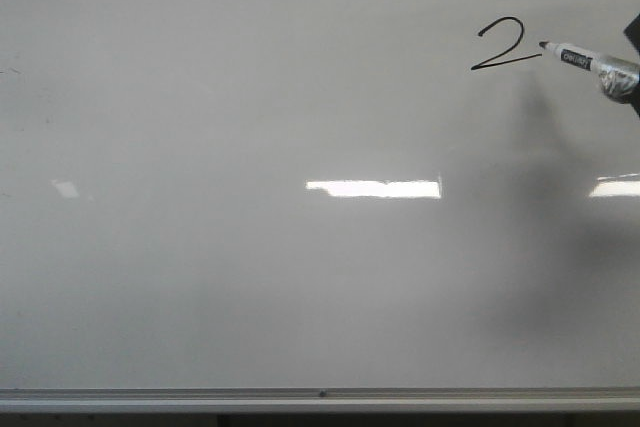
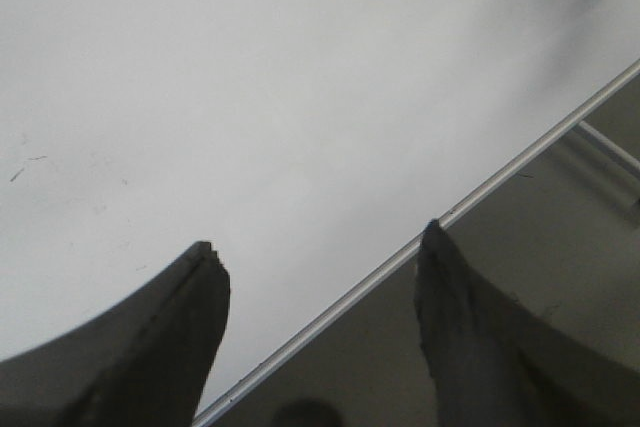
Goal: Write number 2 on whiteboard
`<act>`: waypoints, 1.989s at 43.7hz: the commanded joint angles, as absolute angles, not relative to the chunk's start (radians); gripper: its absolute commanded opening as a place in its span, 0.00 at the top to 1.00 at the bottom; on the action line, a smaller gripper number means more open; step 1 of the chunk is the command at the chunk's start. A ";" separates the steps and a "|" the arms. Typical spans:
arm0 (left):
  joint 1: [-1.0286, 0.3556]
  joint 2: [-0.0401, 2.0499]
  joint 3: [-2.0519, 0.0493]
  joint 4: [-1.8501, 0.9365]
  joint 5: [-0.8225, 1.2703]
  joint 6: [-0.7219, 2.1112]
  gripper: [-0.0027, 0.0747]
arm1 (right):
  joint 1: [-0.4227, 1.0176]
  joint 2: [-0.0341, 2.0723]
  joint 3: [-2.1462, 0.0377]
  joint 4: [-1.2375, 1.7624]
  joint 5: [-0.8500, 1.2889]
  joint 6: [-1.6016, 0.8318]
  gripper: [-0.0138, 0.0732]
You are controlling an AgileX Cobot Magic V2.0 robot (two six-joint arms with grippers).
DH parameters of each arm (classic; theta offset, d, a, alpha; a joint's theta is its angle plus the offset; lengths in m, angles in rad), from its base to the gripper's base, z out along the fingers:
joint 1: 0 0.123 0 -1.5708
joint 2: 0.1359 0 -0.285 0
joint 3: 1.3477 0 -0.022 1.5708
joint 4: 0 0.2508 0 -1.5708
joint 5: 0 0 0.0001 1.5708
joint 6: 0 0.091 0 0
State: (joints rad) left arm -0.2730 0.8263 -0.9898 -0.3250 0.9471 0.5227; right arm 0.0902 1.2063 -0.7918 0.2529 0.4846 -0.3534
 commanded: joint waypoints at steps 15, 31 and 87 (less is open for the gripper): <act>-0.502 0.994 -1.129 -0.478 0.966 0.812 0.43 | 0.486 0.976 -0.826 0.354 0.881 -0.778 0.92; -0.870 1.252 -1.204 -0.455 0.933 0.833 0.30 | 0.625 0.976 -0.883 0.460 0.938 -0.806 0.92; -0.966 1.408 -1.314 -0.324 1.027 0.786 0.99 | 0.624 0.976 -0.888 0.451 0.931 -0.805 0.50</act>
